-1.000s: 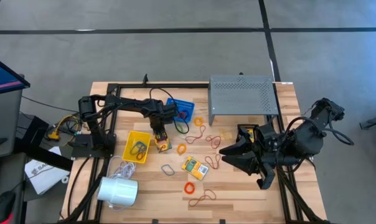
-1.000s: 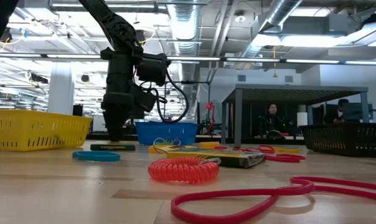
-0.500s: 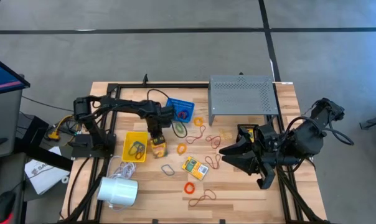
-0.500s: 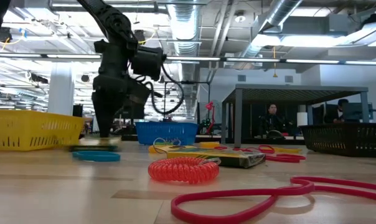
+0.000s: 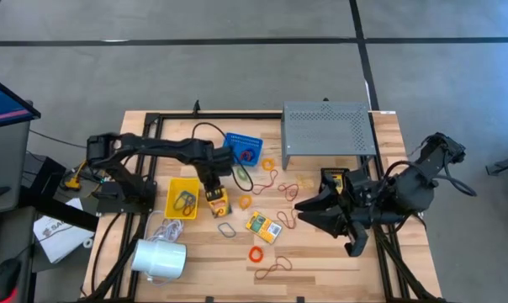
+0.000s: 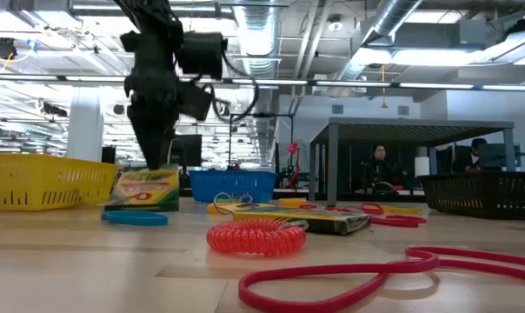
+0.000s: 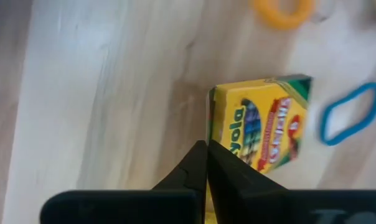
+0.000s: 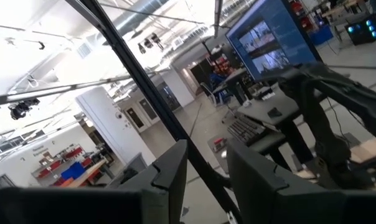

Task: Pick & Place Office Desk Supplies
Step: Stack the yellow crayon box on top of the yellow crayon box

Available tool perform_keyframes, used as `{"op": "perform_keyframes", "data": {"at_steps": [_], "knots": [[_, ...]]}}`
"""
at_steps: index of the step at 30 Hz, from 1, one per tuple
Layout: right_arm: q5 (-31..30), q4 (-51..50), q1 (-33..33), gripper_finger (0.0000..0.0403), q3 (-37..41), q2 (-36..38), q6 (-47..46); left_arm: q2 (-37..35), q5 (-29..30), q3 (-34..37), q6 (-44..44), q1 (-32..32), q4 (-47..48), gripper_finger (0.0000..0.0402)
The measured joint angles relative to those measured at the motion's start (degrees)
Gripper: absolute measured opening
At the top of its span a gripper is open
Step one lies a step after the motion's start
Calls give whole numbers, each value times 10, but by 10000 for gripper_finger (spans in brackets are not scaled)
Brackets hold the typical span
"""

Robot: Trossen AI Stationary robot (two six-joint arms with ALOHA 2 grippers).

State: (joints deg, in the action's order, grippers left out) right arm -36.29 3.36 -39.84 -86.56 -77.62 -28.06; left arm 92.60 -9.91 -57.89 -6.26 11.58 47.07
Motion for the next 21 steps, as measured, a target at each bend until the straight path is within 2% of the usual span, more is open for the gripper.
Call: {"op": "perform_keyframes", "data": {"at_steps": [9, 16, 21], "knots": [[0, -59, 19, 111, 0, 3, -37, -94, 12, -1, -31, -46, -89, 0], [2, -179, 38, 111, 0, 15, -131, -158, 29, -2, -61, -57, -134, 0], [28, -250, 59, 112, 0, 15, -150, -185, 29, -2, -70, -71, -145, 0]]}}
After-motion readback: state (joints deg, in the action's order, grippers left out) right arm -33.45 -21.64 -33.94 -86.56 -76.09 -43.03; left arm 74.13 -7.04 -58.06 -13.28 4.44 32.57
